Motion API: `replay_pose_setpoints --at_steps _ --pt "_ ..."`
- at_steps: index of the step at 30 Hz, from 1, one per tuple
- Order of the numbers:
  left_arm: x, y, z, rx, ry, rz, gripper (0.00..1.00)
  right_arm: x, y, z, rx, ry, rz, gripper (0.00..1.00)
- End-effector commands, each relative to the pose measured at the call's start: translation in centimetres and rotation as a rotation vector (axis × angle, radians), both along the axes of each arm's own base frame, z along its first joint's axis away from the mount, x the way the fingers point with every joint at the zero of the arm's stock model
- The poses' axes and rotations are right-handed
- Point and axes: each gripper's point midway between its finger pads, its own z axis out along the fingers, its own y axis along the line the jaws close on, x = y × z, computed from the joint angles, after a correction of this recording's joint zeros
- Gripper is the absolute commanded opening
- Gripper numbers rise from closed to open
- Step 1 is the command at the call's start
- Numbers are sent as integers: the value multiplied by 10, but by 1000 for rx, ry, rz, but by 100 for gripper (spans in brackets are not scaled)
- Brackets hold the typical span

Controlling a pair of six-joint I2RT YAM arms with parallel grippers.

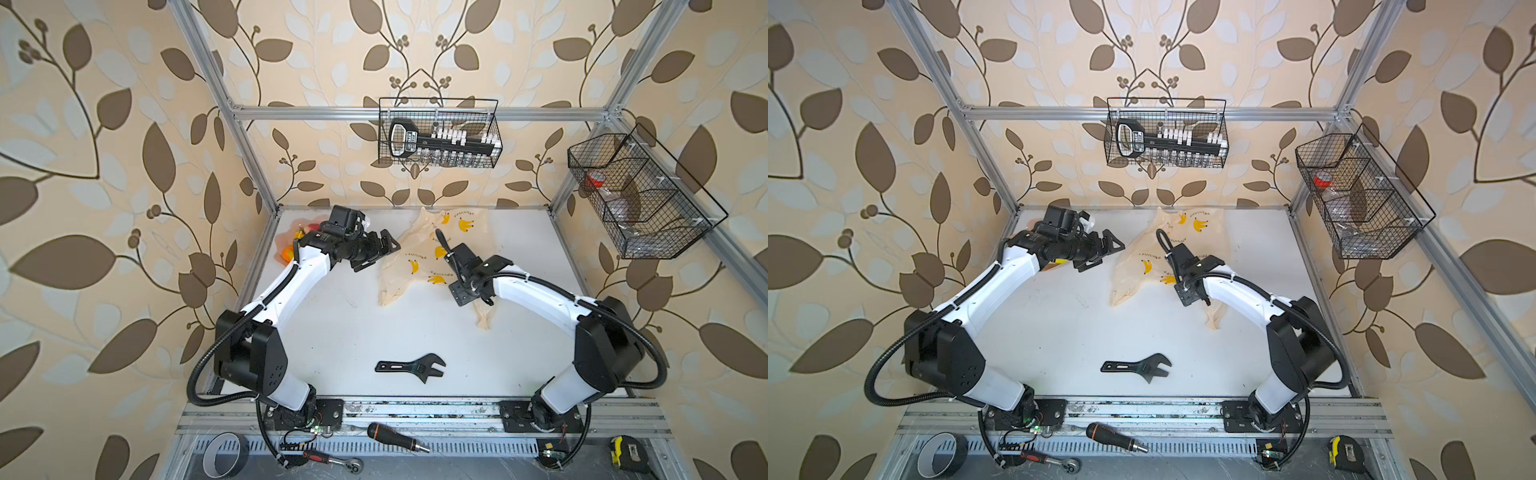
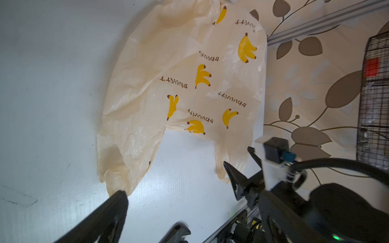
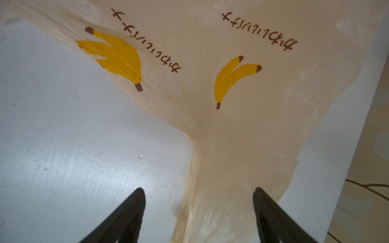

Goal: Place the fruits into the plastic bag
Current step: Rotate the plastic bag at the top-center of the table.

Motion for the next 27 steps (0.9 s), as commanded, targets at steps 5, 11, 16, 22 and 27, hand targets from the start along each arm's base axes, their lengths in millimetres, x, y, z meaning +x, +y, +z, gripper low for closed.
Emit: replay_pose_setpoints --at_steps 5,11,16,22,27 --pt "-15 15 24 -24 -36 20 99 29 4 -4 -205 -90 92 79" --pt "-17 21 20 -18 -29 28 99 36 2 -21 -283 -82 128 76" --pt "-15 23 14 -20 -20 35 99 40 2 -32 -321 -75 152 75" --pt "-13 26 8 -19 -10 42 99 46 1 -39 -352 -92 155 73" --pt "-12 30 3 -22 -3 49 99 50 -1 -46 -374 -95 155 69"
